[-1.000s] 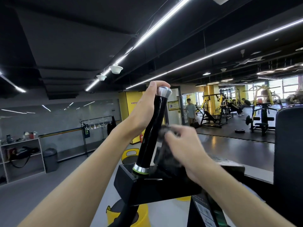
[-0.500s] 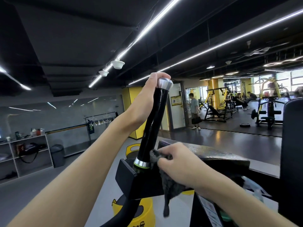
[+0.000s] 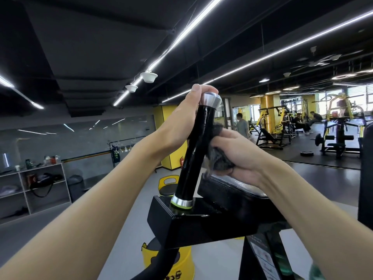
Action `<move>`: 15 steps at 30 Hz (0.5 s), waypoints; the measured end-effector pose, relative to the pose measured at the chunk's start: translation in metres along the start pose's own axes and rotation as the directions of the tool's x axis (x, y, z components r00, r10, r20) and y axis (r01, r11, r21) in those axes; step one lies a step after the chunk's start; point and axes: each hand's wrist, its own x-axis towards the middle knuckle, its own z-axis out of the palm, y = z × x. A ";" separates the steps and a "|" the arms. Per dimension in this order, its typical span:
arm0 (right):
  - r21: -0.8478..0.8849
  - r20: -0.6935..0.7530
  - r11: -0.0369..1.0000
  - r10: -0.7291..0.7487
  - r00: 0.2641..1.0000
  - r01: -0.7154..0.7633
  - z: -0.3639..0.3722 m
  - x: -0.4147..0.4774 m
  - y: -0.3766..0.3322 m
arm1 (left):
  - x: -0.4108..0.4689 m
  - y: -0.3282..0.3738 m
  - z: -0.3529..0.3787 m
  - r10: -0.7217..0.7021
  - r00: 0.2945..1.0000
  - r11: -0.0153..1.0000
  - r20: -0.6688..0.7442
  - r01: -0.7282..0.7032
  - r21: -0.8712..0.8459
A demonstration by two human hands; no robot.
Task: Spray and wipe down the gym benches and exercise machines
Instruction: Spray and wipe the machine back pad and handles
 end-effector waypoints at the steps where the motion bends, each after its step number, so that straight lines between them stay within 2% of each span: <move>1: -0.075 0.025 0.997 0.023 0.999 -0.021 0.000 -0.002 0.005 | 0.000 0.000 0.000 0.010 1.000 1.000 -0.002 -0.010 0.001; 3: -0.207 0.038 0.978 0.043 0.998 -0.034 0.001 -0.004 0.012 | -0.001 -0.002 0.000 0.019 1.000 1.000 0.004 -0.019 0.002; 4: -0.213 0.010 0.977 0.021 1.000 -0.018 0.004 -0.003 0.012 | -0.001 -0.002 0.000 0.022 1.000 1.000 0.008 -0.023 0.001; 5: -0.164 -0.036 0.986 -0.013 0.999 0.007 0.005 0.000 0.009 | -0.001 -0.002 0.000 0.025 1.000 1.000 0.012 -0.025 -0.002; 7: 0.085 -0.100 0.995 -0.044 0.994 0.053 0.007 0.008 -0.001 | -0.001 -0.002 0.000 0.025 1.000 1.000 0.006 -0.025 -0.003; 9: 0.248 -0.005 0.967 -0.052 0.999 0.051 0.007 0.014 -0.007 | -0.001 -0.002 -0.001 0.019 1.000 1.000 -0.001 -0.019 0.016; 11: 0.186 0.085 0.982 -0.024 0.996 0.008 0.005 0.013 -0.004 | -0.001 -0.001 -0.001 0.008 1.000 1.000 0.006 -0.008 0.026; 15: 0.052 0.102 0.998 0.035 0.994 -0.041 0.006 0.000 0.011 | -0.002 0.001 0.000 0.006 1.000 0.998 0.003 -0.006 0.055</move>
